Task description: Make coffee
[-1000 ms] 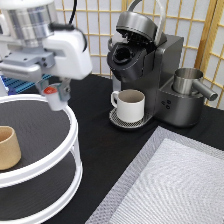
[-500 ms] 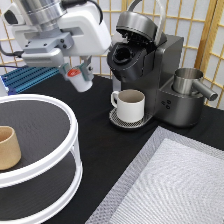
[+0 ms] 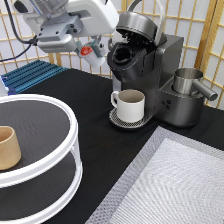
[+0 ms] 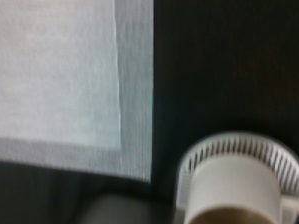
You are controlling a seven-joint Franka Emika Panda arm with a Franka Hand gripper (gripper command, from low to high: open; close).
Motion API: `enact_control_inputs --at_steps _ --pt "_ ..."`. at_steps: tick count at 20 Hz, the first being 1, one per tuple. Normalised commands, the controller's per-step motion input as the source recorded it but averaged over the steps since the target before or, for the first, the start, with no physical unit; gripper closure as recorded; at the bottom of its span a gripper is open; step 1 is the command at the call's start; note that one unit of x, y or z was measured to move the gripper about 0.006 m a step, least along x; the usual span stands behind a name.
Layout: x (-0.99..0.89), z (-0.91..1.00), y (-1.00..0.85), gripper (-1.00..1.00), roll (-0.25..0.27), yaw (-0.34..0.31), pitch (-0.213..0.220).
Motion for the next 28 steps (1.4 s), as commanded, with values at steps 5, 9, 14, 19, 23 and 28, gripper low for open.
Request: enact_control_inputs --at_steps 5,9,14,19,23,28 --pt "0.42 0.51 0.31 1.0 0.264 0.002 0.092" --pt "0.44 0.39 0.23 1.0 0.242 0.0 0.09" --pt "0.29 0.14 0.26 1.0 0.175 0.0 0.11" --pt "-0.03 -0.13 0.26 1.0 0.058 0.0 0.087" --pt "-0.03 -0.01 0.38 1.0 0.0 0.0 0.052" --pt "0.05 0.06 0.46 1.0 -0.001 0.0 0.058"
